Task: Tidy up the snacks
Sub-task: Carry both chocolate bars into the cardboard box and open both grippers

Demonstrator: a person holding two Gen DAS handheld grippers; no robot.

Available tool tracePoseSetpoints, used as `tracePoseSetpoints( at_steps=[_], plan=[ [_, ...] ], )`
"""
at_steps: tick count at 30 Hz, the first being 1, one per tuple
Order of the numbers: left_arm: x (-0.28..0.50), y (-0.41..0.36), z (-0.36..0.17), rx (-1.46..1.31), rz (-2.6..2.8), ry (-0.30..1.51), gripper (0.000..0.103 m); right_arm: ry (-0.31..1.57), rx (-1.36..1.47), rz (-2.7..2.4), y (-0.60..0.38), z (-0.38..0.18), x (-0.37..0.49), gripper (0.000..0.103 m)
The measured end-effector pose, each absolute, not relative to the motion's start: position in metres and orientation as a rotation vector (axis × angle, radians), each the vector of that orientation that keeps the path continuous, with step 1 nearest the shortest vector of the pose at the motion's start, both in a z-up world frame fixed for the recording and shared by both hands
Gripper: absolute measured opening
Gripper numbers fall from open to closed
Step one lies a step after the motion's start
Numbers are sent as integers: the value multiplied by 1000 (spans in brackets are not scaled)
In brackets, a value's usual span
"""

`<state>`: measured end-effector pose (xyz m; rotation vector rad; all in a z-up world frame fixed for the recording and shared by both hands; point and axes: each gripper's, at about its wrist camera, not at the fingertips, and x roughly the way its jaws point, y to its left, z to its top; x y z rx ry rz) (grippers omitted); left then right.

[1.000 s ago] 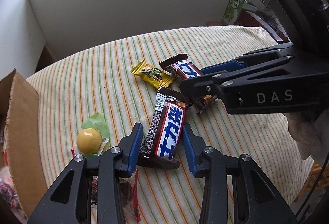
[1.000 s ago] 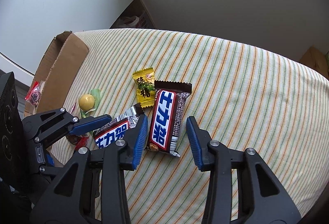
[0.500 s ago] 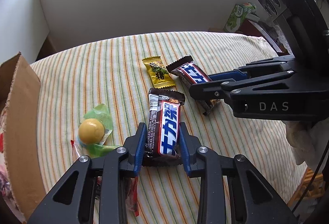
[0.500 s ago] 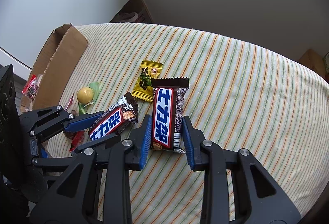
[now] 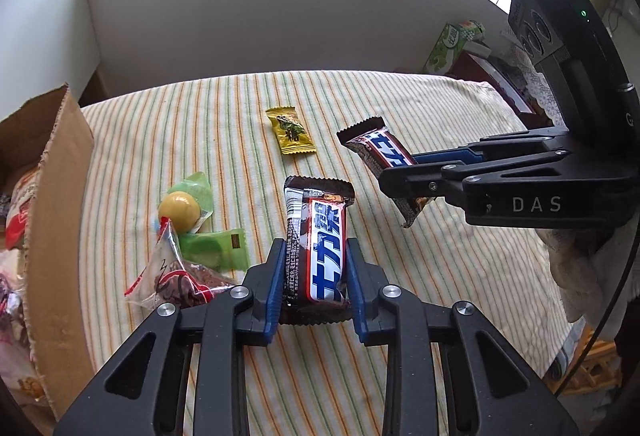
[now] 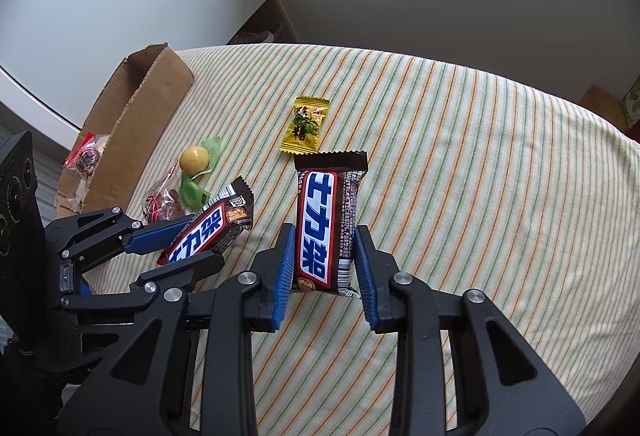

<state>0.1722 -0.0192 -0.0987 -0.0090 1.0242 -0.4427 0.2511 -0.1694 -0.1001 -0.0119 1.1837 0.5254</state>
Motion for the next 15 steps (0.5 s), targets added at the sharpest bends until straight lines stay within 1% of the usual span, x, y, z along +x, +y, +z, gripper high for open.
tracePoseSetpoints(
  at_steps=[9, 15],
  plan=[
    [147, 3, -65, -33, -451, 954, 27, 1139, -22, 554, -161, -70, 229, 30],
    [133, 37, -46, -48, -411, 907, 27, 1102, -57, 592, -136, -46, 219, 30]
  ],
)
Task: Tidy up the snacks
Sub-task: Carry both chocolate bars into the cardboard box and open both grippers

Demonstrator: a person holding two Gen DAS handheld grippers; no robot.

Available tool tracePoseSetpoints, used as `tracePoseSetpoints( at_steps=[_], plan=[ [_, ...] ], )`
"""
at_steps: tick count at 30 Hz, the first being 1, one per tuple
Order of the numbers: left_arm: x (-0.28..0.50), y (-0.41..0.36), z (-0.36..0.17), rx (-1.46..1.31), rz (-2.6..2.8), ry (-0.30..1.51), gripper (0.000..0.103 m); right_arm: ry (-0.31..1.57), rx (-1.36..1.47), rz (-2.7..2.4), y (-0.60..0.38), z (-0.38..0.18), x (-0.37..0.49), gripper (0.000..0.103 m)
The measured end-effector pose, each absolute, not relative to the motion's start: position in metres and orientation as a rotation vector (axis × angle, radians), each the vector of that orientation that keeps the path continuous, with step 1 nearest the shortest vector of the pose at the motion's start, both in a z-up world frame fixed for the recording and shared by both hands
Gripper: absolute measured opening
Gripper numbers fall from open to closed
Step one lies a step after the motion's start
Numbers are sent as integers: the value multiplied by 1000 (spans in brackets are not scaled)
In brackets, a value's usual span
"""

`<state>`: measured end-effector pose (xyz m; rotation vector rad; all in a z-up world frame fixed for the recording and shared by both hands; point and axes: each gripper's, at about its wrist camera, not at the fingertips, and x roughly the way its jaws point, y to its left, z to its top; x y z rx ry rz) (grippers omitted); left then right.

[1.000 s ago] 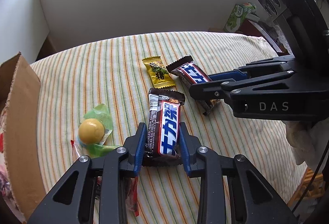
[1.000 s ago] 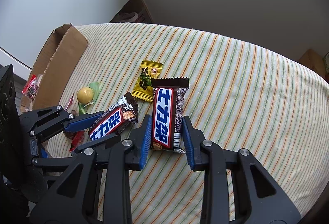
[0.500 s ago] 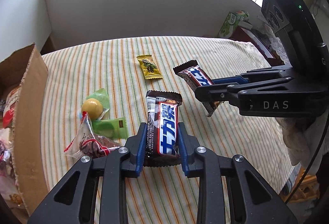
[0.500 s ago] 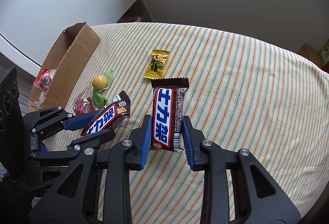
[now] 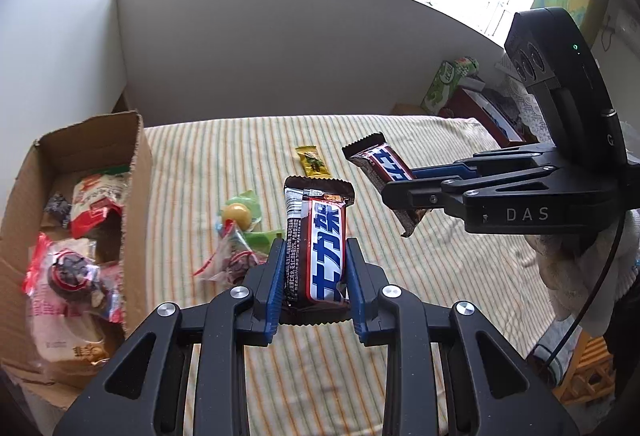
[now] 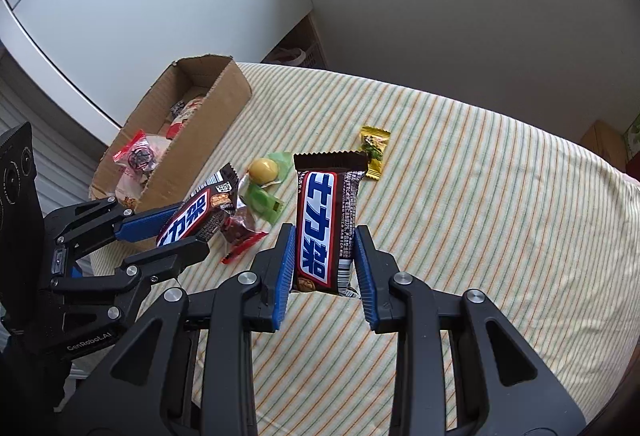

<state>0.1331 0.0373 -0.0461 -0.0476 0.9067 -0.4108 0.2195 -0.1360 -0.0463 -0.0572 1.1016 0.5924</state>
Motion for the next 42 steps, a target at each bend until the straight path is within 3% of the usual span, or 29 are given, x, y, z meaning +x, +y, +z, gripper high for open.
tracePoseSetpoints(
  at_steps=[23, 42],
  plan=[
    [111, 186, -35, -107, -108, 839, 27, 1051, -170, 775, 11, -7, 215, 30],
    [116, 221, -48, -127, -43, 851, 27, 1079, -245, 835, 97, -29, 220, 30]
  ],
)
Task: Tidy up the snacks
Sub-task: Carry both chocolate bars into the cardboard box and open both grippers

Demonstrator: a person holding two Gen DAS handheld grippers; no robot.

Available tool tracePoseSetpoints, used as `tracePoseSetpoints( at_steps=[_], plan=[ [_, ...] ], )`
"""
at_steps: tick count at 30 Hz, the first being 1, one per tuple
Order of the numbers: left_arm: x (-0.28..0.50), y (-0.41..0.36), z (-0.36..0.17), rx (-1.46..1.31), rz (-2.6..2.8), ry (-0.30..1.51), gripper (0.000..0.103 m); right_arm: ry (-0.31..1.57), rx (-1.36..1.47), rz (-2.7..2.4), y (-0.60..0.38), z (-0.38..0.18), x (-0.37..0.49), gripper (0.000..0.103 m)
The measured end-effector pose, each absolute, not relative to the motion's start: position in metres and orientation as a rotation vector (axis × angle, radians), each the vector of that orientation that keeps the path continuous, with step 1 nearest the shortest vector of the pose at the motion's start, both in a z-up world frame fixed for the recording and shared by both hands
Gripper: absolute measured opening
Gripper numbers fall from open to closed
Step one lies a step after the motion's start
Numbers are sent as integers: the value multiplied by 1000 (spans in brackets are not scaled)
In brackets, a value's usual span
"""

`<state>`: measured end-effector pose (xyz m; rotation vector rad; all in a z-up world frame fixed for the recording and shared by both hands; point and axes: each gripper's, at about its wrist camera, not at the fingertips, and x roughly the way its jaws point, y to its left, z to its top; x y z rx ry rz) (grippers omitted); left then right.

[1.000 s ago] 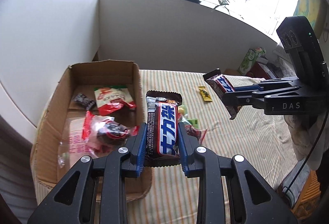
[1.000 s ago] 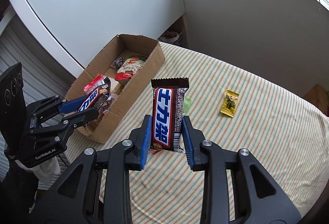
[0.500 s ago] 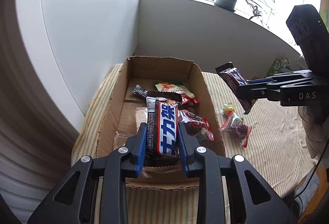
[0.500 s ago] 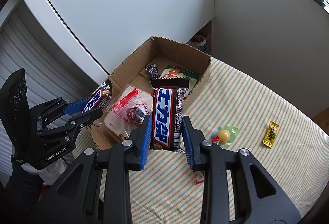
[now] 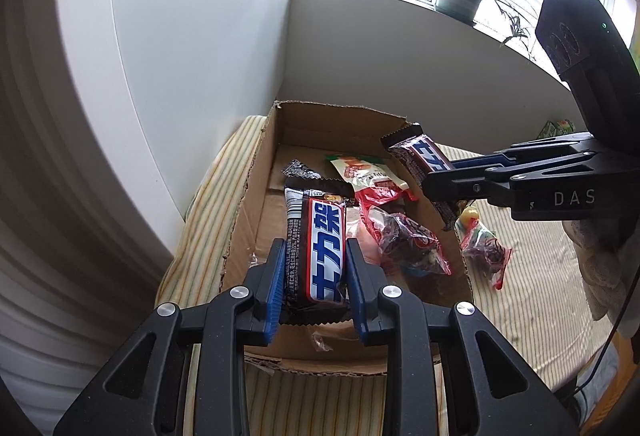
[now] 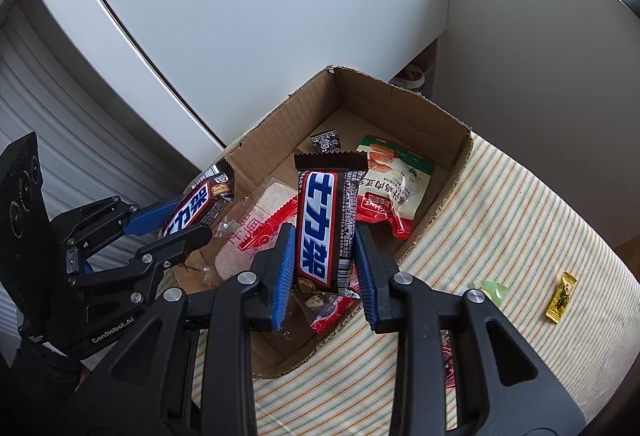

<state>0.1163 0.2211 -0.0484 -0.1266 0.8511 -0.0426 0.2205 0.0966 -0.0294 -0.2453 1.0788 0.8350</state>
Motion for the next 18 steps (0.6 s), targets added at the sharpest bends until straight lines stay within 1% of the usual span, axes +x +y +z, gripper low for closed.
tracePoseSetpoints(
  at_steps=[2, 3, 5, 6, 7, 8, 18],
  plan=[
    [117, 223, -49, -127, -35, 852, 28, 1074, -255, 839, 100, -31, 221, 31],
    [117, 223, -49, -128, -31, 852, 29, 1074, -255, 840, 100, -32, 221, 33],
    [117, 223, -48, -130, -34, 848, 29, 1067, -252, 839, 99, -29, 221, 41],
    [116, 223, -47, -129, -31, 847, 31, 1061, -251, 840, 99, -28, 221, 50],
    [116, 223, -46, -131, -28, 846, 34, 1052, -249, 839, 99, -26, 221, 56],
    [115, 223, -46, -133, -27, 844, 36, 1045, -248, 837, 97, -23, 220, 56],
    [110, 210, -39, -128, -51, 827, 36, 1026, -230, 818, 67, -12, 216, 56]
  ],
)
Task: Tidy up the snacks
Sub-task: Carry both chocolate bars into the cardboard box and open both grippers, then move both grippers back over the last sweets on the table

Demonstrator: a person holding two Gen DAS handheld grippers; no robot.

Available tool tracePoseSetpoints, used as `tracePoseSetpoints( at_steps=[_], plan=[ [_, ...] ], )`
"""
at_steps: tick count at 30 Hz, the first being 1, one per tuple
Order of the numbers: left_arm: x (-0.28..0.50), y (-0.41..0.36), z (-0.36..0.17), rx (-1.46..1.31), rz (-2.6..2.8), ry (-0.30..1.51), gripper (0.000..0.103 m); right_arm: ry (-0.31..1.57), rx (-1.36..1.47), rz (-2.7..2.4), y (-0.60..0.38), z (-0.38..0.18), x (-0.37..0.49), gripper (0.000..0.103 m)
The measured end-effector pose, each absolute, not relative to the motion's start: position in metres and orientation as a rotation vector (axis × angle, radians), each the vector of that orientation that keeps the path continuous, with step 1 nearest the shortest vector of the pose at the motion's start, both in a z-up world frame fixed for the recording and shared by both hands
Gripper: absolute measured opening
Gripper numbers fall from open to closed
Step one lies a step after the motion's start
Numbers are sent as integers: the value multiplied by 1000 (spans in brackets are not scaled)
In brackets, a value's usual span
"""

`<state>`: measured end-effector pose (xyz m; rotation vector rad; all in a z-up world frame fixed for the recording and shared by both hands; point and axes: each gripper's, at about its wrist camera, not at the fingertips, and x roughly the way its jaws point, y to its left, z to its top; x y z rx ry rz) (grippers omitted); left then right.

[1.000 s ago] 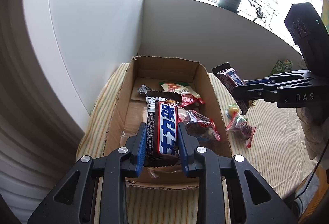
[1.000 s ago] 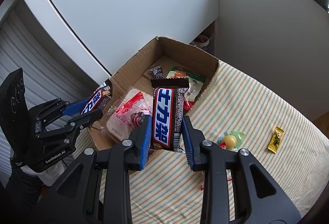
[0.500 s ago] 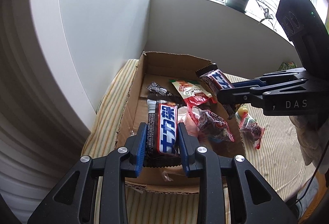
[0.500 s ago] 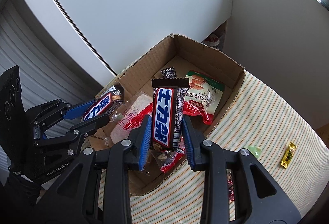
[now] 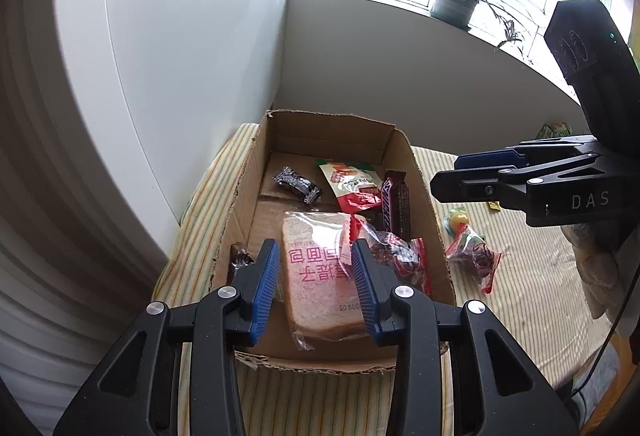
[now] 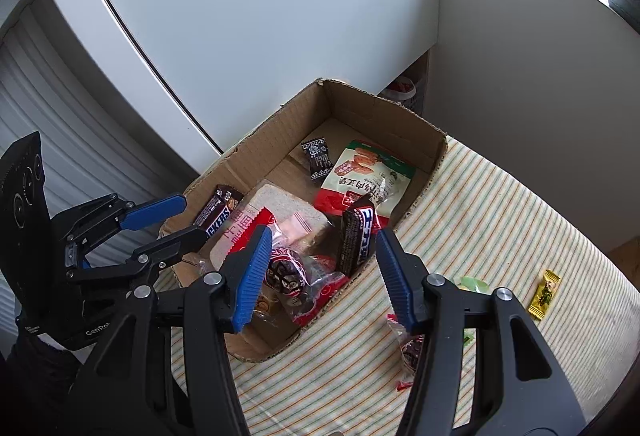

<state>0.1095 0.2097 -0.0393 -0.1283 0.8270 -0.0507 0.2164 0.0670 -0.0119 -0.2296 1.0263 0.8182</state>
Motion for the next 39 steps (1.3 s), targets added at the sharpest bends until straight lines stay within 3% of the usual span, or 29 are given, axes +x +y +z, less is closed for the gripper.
tracePoseSetpoints(
  at_steps=[10, 29, 39],
  plan=[
    [105, 176, -34, -127, -115, 818, 36, 1005, -199, 763, 13, -2, 216, 57],
    [123, 83, -39, -58, -262, 868, 36, 1032, -111, 595, -108, -33, 247, 57],
    [188, 49, -63, -72, -329, 1045, 36, 1120, 12, 541, -138, -64, 285, 57]
  ],
)
